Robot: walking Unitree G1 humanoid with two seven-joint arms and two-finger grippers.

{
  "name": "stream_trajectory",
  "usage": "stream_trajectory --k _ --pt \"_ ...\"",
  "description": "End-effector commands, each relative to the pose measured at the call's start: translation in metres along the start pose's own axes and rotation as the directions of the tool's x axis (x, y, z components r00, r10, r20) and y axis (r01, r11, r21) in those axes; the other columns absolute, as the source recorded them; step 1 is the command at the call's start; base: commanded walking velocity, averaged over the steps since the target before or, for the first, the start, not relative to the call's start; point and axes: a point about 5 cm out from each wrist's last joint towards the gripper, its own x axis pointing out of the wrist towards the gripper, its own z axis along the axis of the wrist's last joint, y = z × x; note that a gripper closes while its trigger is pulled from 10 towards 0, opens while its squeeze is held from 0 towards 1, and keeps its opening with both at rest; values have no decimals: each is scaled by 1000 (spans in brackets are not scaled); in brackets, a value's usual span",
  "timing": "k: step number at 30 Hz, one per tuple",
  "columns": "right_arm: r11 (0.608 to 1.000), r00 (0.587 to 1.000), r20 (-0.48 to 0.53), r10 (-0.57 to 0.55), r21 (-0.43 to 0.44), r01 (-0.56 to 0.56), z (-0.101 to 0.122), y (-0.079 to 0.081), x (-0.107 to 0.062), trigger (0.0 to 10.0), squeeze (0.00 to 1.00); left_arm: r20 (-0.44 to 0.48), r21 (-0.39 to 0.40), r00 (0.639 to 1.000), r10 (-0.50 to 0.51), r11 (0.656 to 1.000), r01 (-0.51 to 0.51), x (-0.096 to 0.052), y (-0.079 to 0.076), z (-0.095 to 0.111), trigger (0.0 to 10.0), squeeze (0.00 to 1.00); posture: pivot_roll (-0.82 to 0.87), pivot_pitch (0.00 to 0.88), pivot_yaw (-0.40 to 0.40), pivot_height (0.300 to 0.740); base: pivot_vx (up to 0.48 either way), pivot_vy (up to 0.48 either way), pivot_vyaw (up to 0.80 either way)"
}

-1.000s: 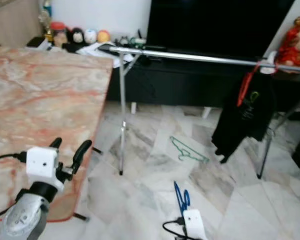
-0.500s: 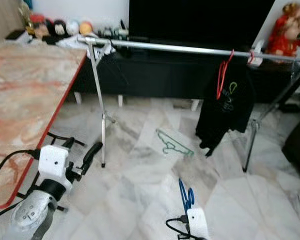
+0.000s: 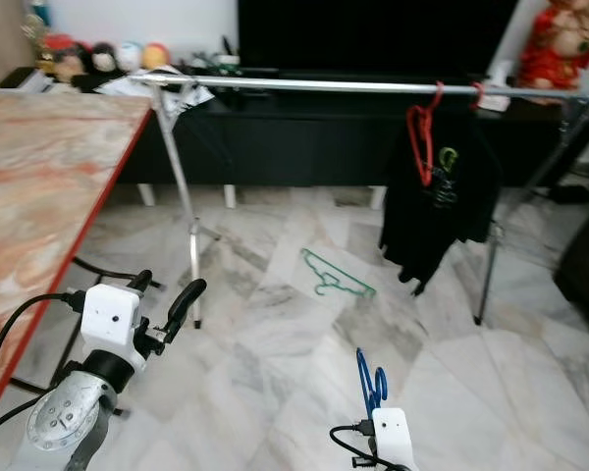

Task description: Hang hanger

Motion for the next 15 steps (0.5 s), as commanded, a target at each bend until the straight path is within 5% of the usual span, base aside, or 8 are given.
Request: stream_trajectory --k 1,6,15 --pt "1000 1000 -1 -9 6 9 0 -2 0 10000 0 -22 18 1000 -7 1000 8 2 -1 -4 10000 0 62 55 -95 740 0 0 -763" --pt "1000 1000 -4 -10 2 10 0 -2 0 10000 0 -20 24 1000 -7 1000 8 2 0 -4 10000 0 61 56 -96 740 0 -249 -763" --pt "1000 1000 1 -11 3 11 0 -3 0 10000 0 -16 12 1000 -16 1000 16 4 -1 -3 10000 0 61 58 -96 740 0 0 -763"
